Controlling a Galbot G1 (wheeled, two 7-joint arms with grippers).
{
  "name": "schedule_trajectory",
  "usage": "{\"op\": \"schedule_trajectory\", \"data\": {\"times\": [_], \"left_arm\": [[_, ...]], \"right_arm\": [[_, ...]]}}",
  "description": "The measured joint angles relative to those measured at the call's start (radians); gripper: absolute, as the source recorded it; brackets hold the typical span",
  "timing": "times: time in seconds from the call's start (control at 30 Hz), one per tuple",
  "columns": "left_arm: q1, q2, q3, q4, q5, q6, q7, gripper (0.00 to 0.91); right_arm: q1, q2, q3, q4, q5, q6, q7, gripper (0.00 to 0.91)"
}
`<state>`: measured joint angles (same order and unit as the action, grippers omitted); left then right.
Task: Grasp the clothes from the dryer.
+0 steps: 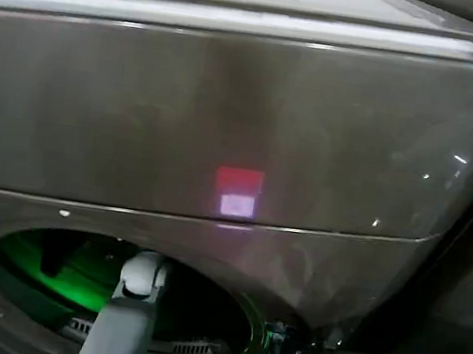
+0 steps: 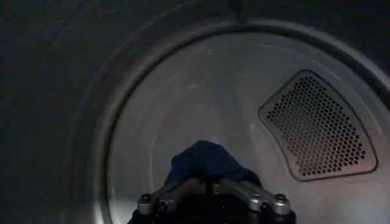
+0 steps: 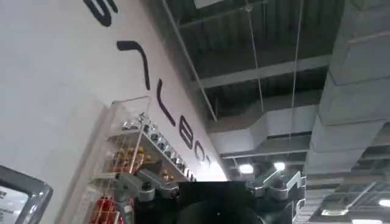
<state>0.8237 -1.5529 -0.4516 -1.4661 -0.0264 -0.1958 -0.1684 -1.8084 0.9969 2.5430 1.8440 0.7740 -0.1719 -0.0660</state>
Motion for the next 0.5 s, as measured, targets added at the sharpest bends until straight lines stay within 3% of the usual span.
{"op": "schedule_trajectory", "data": {"times": [0.5], "left_arm": [[-0.012, 0.010, 0.020, 0.004, -0.017, 0.014, 0.003, 0.000]], "right_arm": [[-0.038, 0.001, 0.053, 0.009, 0.000, -0.022, -0.005, 0.907]]}}
